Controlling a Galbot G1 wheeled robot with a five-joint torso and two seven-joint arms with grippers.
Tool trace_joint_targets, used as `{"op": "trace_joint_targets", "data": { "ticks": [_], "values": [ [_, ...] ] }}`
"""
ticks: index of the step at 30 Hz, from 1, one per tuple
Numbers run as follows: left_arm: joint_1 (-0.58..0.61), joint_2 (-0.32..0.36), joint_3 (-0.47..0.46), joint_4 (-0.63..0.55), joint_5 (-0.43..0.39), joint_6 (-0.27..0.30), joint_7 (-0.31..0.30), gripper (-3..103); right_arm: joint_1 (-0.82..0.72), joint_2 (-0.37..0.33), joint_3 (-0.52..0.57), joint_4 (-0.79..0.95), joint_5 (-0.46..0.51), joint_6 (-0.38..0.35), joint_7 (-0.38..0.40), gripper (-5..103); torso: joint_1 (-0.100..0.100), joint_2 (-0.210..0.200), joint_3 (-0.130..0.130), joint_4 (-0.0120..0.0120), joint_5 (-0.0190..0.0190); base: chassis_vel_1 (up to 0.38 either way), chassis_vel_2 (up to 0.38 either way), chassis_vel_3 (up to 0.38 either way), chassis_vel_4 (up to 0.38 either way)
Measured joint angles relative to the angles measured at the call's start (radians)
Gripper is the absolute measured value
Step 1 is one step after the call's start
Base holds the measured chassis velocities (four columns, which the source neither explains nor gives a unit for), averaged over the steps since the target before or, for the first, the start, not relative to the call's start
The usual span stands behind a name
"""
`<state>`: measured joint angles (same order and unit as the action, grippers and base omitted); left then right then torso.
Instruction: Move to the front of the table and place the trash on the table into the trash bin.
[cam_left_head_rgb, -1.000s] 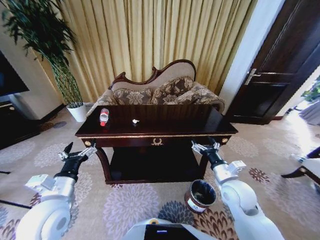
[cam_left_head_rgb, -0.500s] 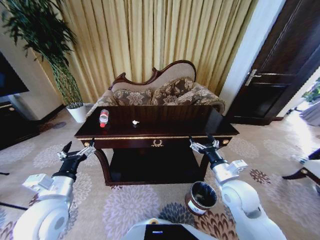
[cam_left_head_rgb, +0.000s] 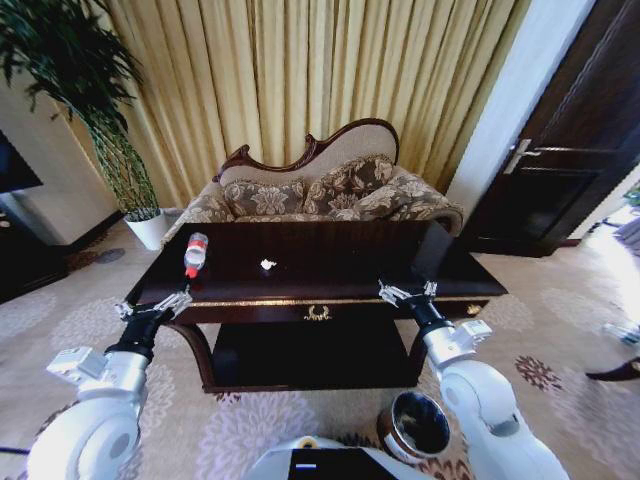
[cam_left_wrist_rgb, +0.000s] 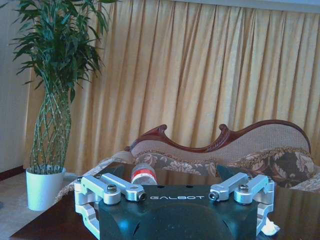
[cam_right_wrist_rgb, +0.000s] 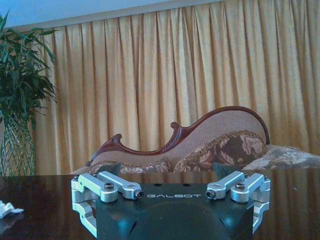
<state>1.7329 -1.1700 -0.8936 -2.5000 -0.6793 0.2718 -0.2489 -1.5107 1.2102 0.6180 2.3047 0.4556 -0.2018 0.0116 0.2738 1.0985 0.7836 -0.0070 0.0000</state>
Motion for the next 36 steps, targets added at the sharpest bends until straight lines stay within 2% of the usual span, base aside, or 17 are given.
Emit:
{"op": "trace_joint_targets", "data": {
  "ticks": [7,12,13,17,18,19,21,24,25,27,28,31,32,35,36],
  "values": [
    [0.001,-0.004,0.004,0.0,0.004,0.001,0.0,100,0.011,-0.028,-0.024,0.01,0.014,-0.047,-0.002,100,-0.001,0.001,-0.001,-0.0001,0.0001,-0.008,0.007,0.004,-0.011],
    [0.006,-0.008,0.001,0.0,0.006,0.002,0.0,100,0.072,-0.117,-0.072,-0.005,0.113,-0.124,0.003,100,-0.001,0.001,0.0,0.0,0.0002,0.0,0.0,0.0,0.0],
    [0.006,-0.008,0.001,0.0,0.006,0.002,0.0,100,0.072,-0.117,-0.072,-0.005,0.113,-0.124,0.003,100,-0.001,0.001,0.0,0.0,0.0002,0.0,0.0,0.0,0.0],
    [0.016,-0.013,-0.013,0.0,0.006,0.002,0.002,100,0.131,-0.217,-0.121,-0.047,0.19,-0.142,0.009,100,-0.001,0.0,0.0,0.0,0.0001,0.0,0.0,0.0,0.0],
    [0.016,-0.013,-0.013,0.0,0.006,0.002,0.002,100,0.131,-0.217,-0.121,-0.047,0.19,-0.142,0.009,100,-0.001,0.0,0.0,0.0,0.0001,0.0,0.0,0.0,0.0],
    [0.019,-0.016,-0.016,0.0,0.007,0.002,0.004,100,0.165,-0.257,-0.143,-0.07,0.221,-0.143,0.009,100,-0.001,0.0,0.0,0.0,0.0002,0.0,0.0,0.0,0.0],
    [0.02,-0.017,-0.016,0.0,0.008,0.002,0.005,100,0.179,-0.273,-0.153,-0.077,0.234,-0.143,0.008,100,-0.001,0.0,0.0,-0.0001,0.0002,0.0,0.0,0.0,0.0],
    [0.026,-0.026,-0.011,0.0,0.016,0.002,0.006,100,0.275,-0.359,-0.218,-0.119,0.304,-0.143,0.01,100,-0.001,0.0,0.0,-0.0001,0.0003,0.0,0.0,0.0,0.0],
    [0.026,-0.026,-0.011,0.0,0.016,0.002,0.006,100,0.275,-0.359,-0.218,-0.119,0.304,-0.143,0.01,100,-0.001,0.0,0.0,-0.0001,0.0003,0.0,0.0,0.0,0.0],
    [0.031,-0.031,-0.005,0.0,0.023,0.003,0.006,100,0.374,-0.424,-0.302,-0.151,0.364,-0.145,0.018,100,-0.001,0.0,0.0,-0.0001,0.0,0.0,0.0,0.0,0.0],
    [0.031,-0.031,-0.005,0.0,0.023,0.003,0.006,100,0.374,-0.424,-0.302,-0.151,0.364,-0.145,0.018,100,-0.001,0.0,0.0,-0.0001,0.0,0.0,0.0,0.0,0.0],
    [0.034,-0.037,0.003,0.0,0.032,0.003,0.006,100,0.499,-0.46,-0.428,-0.199,0.426,-0.155,0.035,100,-0.001,0.0,0.0,0.0,0.0,0.0,0.0,0.0,0.0],
    [0.034,-0.037,0.003,0.0,0.032,0.003,0.006,100,0.499,-0.46,-0.428,-0.199,0.426,-0.155,0.035,100,-0.001,0.0,0.0,0.0,0.0,0.0,0.0,0.0,0.0],
    [0.036,-0.041,0.006,0.0,0.036,0.003,0.005,100,0.625,-0.461,-0.549,-0.243,0.466,-0.169,0.056,100,-0.001,0.0,0.0,0.0,0.0003,0.0,0.0,0.0,0.0],
    [0.036,-0.041,0.006,0.0,0.036,0.003,0.005,100,0.625,-0.461,-0.549,-0.243,0.466,-0.169,0.056,100,-0.001,0.0,0.0,0.0,0.0003,0.0,0.0,0.0,0.0]
  ]
}}
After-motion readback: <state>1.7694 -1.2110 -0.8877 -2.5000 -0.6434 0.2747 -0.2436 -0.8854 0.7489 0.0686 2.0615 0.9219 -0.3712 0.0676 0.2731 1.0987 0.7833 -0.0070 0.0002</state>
